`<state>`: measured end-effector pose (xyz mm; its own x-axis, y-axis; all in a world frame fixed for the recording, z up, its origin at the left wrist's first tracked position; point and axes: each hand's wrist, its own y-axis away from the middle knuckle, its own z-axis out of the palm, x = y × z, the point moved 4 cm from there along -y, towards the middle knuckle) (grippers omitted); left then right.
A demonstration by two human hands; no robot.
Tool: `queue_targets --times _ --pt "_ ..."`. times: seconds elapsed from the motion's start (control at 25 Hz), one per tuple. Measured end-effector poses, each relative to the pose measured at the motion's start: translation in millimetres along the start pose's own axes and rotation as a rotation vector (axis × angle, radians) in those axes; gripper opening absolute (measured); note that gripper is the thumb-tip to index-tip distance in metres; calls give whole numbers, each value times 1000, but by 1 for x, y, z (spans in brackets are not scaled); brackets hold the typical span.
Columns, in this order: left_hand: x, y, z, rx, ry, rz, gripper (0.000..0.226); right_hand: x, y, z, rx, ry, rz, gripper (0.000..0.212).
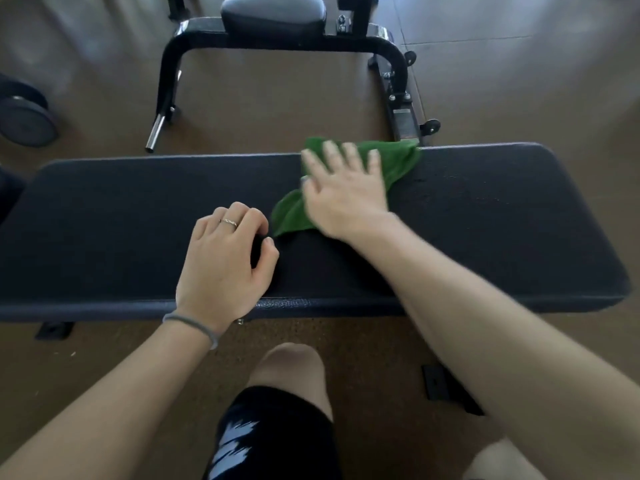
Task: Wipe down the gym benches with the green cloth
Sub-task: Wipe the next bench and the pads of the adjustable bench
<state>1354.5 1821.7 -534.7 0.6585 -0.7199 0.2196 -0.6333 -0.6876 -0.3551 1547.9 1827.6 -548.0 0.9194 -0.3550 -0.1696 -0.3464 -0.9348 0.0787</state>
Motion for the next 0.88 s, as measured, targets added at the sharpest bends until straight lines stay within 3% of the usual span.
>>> queue_targets --times 0.08,0.16,0.24,0.36,0.44,0.68,0.76,0.88 --pt "-3 1 -2 13 10 5 12 -49 17 10 -4 -11 -163 57" --pt "-5 2 -3 13 35 -8 13 -47 23 10 -30 -44 -242 55" --pt "-5 2 -4 12 57 -13 15 3 13 1 28 -8 -128 54" --pt "-5 1 -3 -1 40 -12 18 90 -5 -14 23 32 206 57" --pt "-4 1 -1 -18 26 -6 19 87 -2 -12 3 0 332 59" --pt "-3 3 -1 -10 1 50 17 -8 113 7 80 -63 163 57" --pt "-2 4 -1 -9 -29 73 18 0 125 9 43 -64 143 55" --pt "0 2 0 -21 -75 99 22 32 74 0 42 -72 229 55"
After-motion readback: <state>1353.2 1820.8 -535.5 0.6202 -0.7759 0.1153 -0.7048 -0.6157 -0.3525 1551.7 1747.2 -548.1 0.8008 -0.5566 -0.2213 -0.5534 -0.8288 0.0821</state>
